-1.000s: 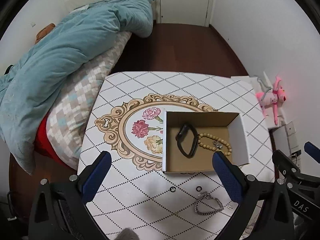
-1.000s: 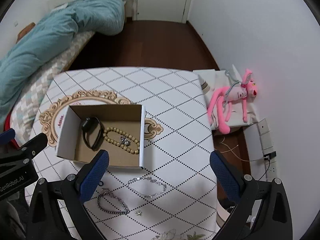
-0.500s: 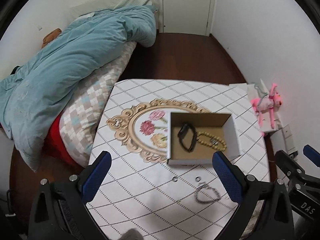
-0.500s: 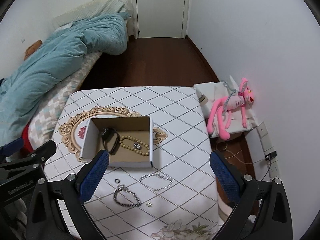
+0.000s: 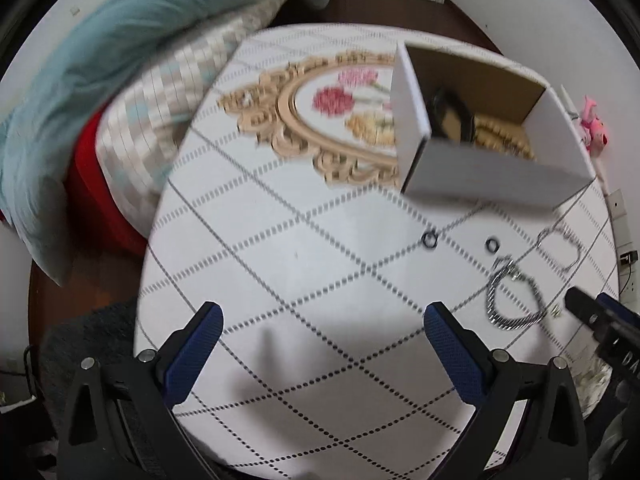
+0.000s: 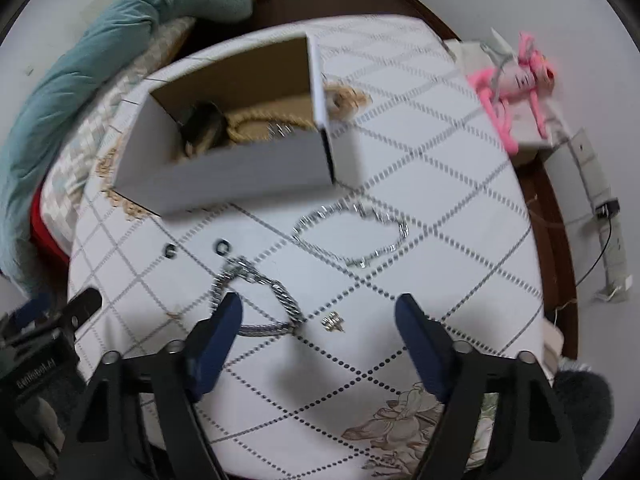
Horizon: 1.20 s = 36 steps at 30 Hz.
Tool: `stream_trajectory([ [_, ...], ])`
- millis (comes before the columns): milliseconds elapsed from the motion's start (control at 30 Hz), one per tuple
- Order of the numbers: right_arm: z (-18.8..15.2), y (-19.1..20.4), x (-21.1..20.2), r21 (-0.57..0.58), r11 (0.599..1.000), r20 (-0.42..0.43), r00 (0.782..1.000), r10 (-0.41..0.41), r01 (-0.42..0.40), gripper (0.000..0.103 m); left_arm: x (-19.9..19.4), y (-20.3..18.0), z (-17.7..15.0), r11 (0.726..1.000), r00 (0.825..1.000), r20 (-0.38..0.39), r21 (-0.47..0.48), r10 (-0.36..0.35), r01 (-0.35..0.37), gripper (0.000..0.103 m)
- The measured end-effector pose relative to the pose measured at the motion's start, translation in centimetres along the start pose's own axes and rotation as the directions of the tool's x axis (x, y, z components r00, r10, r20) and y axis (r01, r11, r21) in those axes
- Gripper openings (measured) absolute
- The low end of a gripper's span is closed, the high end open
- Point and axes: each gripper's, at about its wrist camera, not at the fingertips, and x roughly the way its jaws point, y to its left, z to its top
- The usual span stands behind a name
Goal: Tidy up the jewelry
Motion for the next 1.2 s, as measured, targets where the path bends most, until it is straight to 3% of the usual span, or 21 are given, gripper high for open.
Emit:
stream_trajectory([
  [133, -1.9, -1.7, 0.6, 0.038, 0.999, 0.032, 0.999, 0.011, -0.013, 0.056, 0.8, -1.0, -1.3, 0.999, 1.0, 0.016, 0.024, -0.027, 0.026, 0.097],
  [233, -3.3, -2.3, 0.9, 0.038, 0.999, 0.057, 0.998, 0.03, -0.033, 0.051, 1.3, -1.7, -2.0, 0.998, 0.999, 0.021, 0.039, -0.048, 0.047, 0.09],
  [400, -4.2, -0.7, 1.4, -0.028, 0.999, 0.1, 0.994, 0.035, -0.032, 0.048, 2.0, -2.6, -3.0, 0.996, 0.997, 0.013, 0.049, -0.07, 0.07, 0.089],
  [500, -4.4, 0.1, 1.6, -0.059, 0.998, 0.136, 0.991, -0.006, 0.015, 0.039, 2.4, -2.7, -3.2, 0.996, 0.997, 0.006, 0.053, -0.073, 0.073, 0.084],
  [600, -4.4, 0.5, 1.8, -0.076, 0.995, 0.166, 0.985, -0.05, 0.063, 0.024, 2.3, -2.8, -3.5, 0.996, 0.997, 0.011, 0.053, -0.079, 0.078, 0.084],
  [633, -4.3, 0.5, 1.8, -0.082, 0.994, 0.172, 0.983, -0.059, 0.073, 0.013, 2.3, -2.8, -3.4, 0.995, 0.997, 0.014, 0.054, -0.079, 0.078, 0.084],
  [800, -4.4, 0.2, 1.6, -0.086, 0.995, 0.189, 0.981, -0.032, 0.049, 0.009, 2.5, -2.9, -3.3, 0.994, 0.995, 0.028, 0.056, -0.099, 0.097, 0.084],
  [1033, -4.5, -2.1, 0.2, -0.001, 1.0, 0.198, 0.98, 0.013, -0.013, 0.006, 2.7, -4.0, -3.9, 0.989, 0.991, 0.033, 0.08, -0.129, 0.126, 0.084],
  [1200, -4.5, -3.0, -0.4, 0.024, 1.0, 0.203, 0.979, 0.012, -0.017, 0.006, 2.5, -5.2, -3.9, 0.987, 0.991, 0.063, 0.121, -0.117, 0.109, 0.067],
])
